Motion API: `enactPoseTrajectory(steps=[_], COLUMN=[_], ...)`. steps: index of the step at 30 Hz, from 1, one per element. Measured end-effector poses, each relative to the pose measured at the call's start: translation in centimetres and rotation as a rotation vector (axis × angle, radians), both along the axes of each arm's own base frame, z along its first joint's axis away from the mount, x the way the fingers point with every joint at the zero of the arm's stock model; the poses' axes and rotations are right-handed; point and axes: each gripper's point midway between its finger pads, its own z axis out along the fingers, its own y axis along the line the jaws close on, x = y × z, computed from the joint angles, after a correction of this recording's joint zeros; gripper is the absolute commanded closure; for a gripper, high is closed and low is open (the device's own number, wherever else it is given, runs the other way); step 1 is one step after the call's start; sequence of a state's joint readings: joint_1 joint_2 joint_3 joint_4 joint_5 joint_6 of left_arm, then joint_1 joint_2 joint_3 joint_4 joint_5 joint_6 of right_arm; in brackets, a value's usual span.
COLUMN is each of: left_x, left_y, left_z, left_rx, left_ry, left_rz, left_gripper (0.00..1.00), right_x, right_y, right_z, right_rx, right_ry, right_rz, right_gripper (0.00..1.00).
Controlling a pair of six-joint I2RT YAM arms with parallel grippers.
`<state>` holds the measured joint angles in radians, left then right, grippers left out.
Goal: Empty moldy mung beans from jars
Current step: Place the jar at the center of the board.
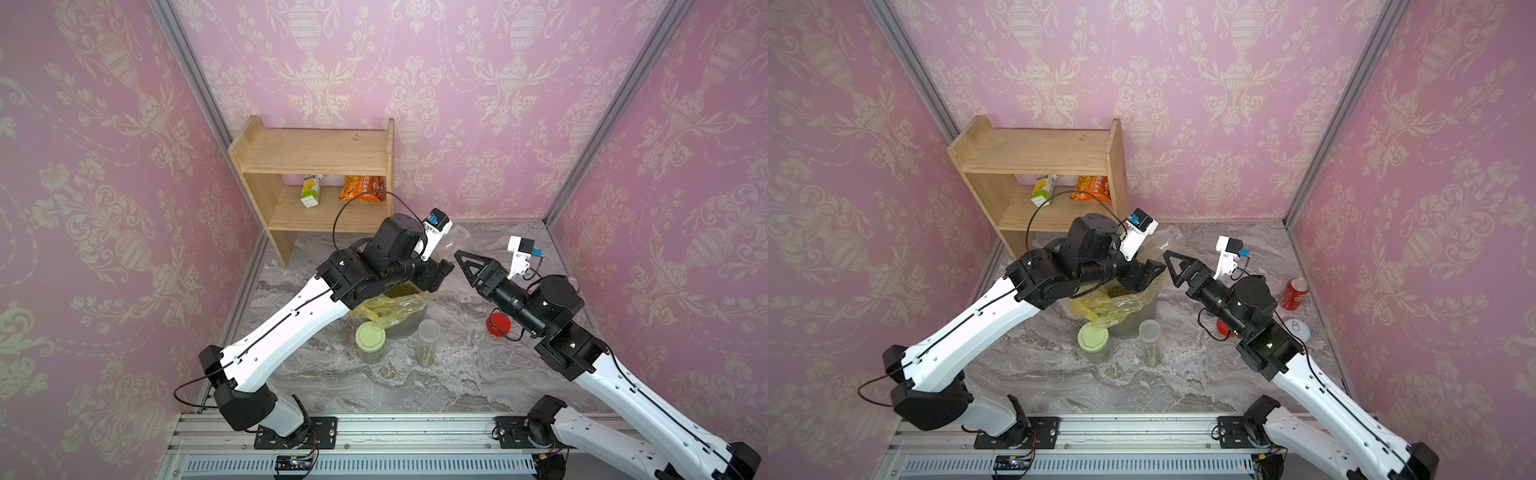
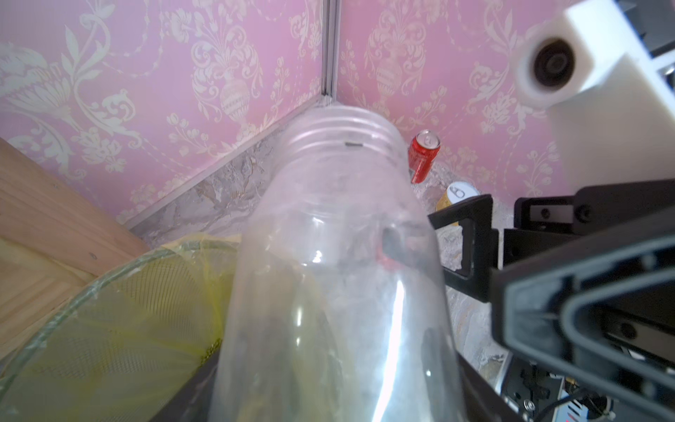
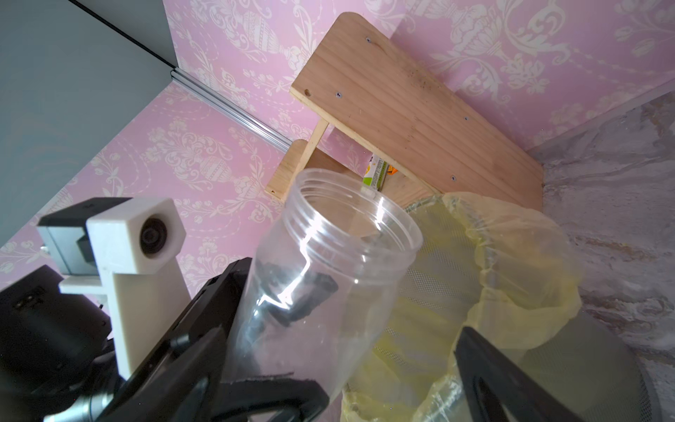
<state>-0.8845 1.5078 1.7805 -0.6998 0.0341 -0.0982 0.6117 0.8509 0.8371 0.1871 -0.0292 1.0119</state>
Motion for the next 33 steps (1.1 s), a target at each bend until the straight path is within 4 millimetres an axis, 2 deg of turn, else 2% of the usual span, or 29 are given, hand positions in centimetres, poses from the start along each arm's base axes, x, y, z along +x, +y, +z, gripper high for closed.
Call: enactPoseTrajectory(steps=[4,12,17,25,28,33], left_x=[-0.7,-1.1,-1.6,-1.3,-1.2,-1.0], left_y=[-0.6,-1.3,-1.8,-1.9,-1.8,-1.9], left_z=[0.3,-0.2,-0.9,-0.5,-0.5,-0.8], left_rx=[-0.039,-0.050,-0.044,-0.057,-0.056,-0.059], left_ry=[-0.005,0.003,0.012,-0.006,-0.009,-0.016], left_rz=[-0.027,-0.049,-0.070,-0.059,-0.054,-0.049], left_gripper=[0.68,0.67,0.67,0.66,0.63,0.47], right_x=[0.5,1.7,2.0,2.4,2.5,2.7], right_y=[-0.1,0.7,1.0,1.2,1.3,1.2], right_z=[0.8,0.4,0.1,0.9,0.9,0.8], right_rx=[0.030,0.032,0.032,0.075,0.080,0.087], right_ry=[-0.027,-0.021,-0.015,-0.009,-0.004,0.006], right_rz=[-0.024,-0.025,-0.024,-0.024,-0.024,-0.031], right_gripper=[0.00,0.01,0.13,0.29,0.31,0.35])
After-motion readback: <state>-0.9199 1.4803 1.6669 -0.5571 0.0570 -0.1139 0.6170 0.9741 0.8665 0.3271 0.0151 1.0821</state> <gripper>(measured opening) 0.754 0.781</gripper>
